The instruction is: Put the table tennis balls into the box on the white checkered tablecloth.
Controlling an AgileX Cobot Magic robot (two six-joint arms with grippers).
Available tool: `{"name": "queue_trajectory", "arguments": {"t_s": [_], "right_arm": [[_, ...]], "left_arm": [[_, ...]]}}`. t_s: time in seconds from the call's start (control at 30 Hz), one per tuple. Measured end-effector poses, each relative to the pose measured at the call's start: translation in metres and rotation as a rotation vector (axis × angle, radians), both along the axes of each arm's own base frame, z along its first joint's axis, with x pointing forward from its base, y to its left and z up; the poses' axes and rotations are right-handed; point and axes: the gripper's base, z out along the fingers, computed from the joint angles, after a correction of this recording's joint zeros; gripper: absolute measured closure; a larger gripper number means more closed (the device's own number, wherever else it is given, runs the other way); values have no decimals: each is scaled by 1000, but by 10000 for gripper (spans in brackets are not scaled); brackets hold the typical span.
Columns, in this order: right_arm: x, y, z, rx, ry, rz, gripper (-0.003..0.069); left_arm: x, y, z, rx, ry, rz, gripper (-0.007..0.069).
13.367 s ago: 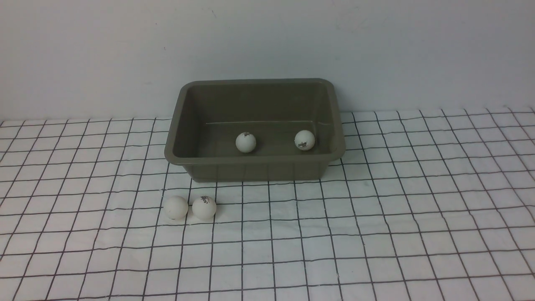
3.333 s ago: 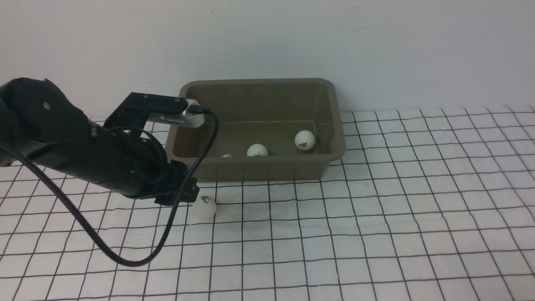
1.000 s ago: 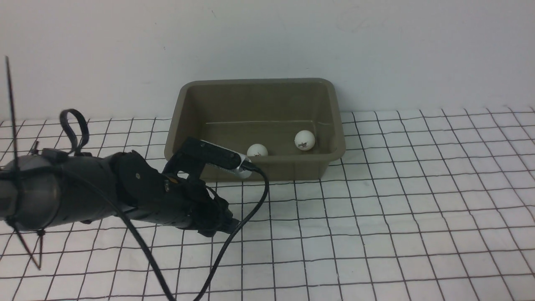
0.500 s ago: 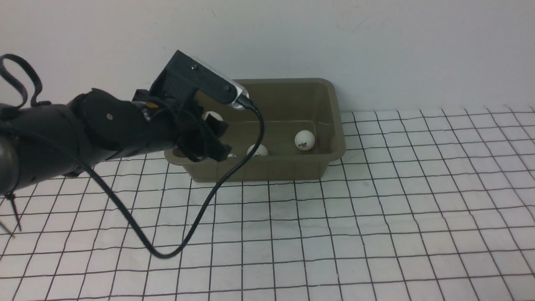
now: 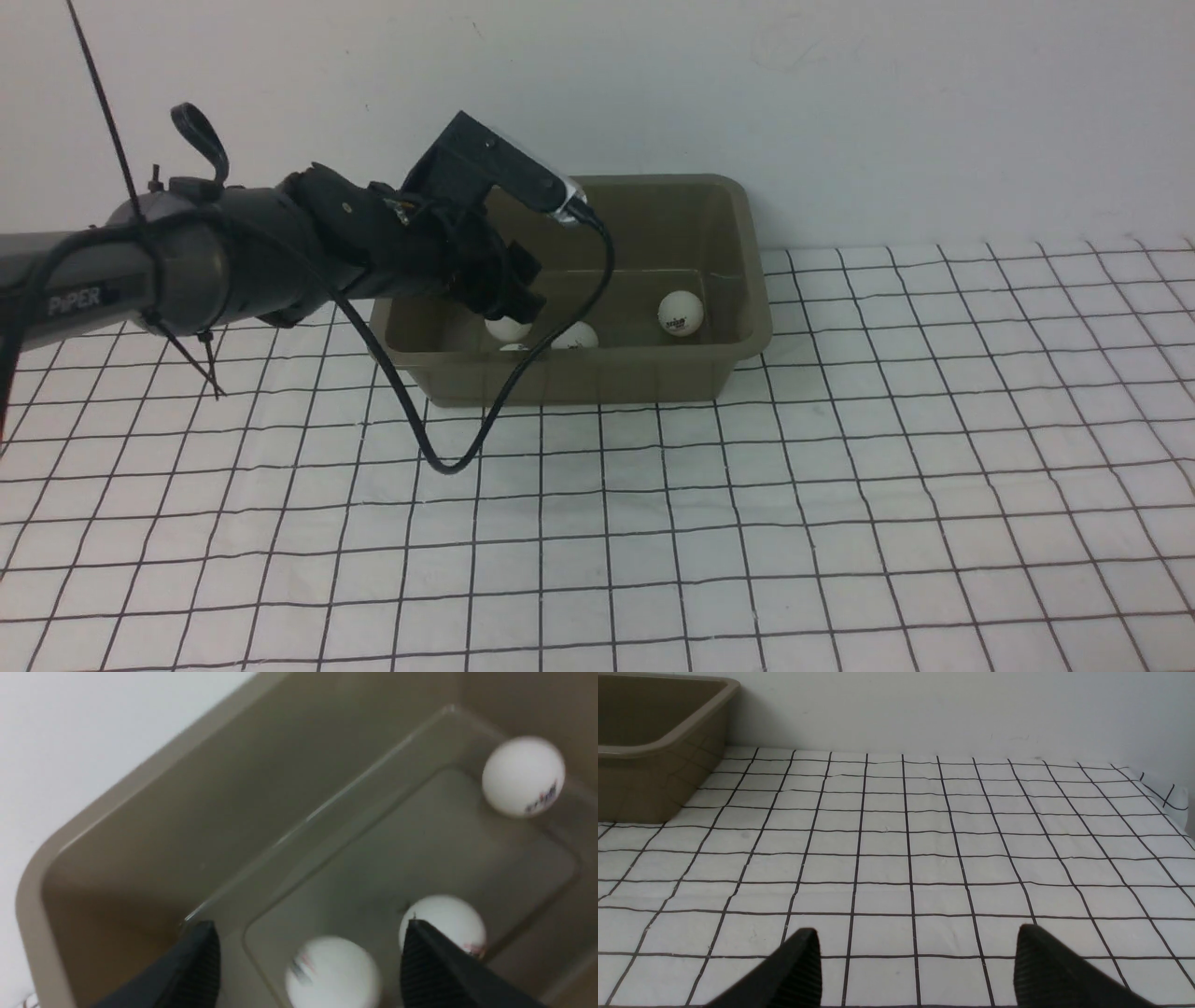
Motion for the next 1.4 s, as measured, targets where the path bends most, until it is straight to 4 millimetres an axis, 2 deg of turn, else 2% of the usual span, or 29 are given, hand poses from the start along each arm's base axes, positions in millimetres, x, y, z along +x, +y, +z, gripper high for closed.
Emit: {"name": "queue_trajectory", "arguments": {"t_s": [0.1,0.23,0.4,0.53,0.67,0.87,1.03,1.23,1.4], "right_arm": [[0,0,0,0,0,0,156],[0,0,0,0,0,0,156],[0,0,0,0,0,0,156],[0,0,0,0,0,0,156],[0,0,0,0,0,0,156],[0,0,0,0,0,0,156],[0,0,0,0,-1,0,156],[0,0,0,0,-1,0,156],[0,0,0,0,-1,0,156]], "left_arm": [[-4,-2,9,-58,15,5,141],[-19,-5,37,-138,41,-55,139],[-69,-13,102,-299,119,-245,186],[-100,-15,131,-369,175,-358,229],[-109,-17,143,-473,197,-375,241],[-102,-18,155,-658,154,-282,241],[-100,-18,160,-739,145,-253,241],[-100,-19,162,-701,77,-299,241],[-102,-17,159,-551,15,-353,241]]}}
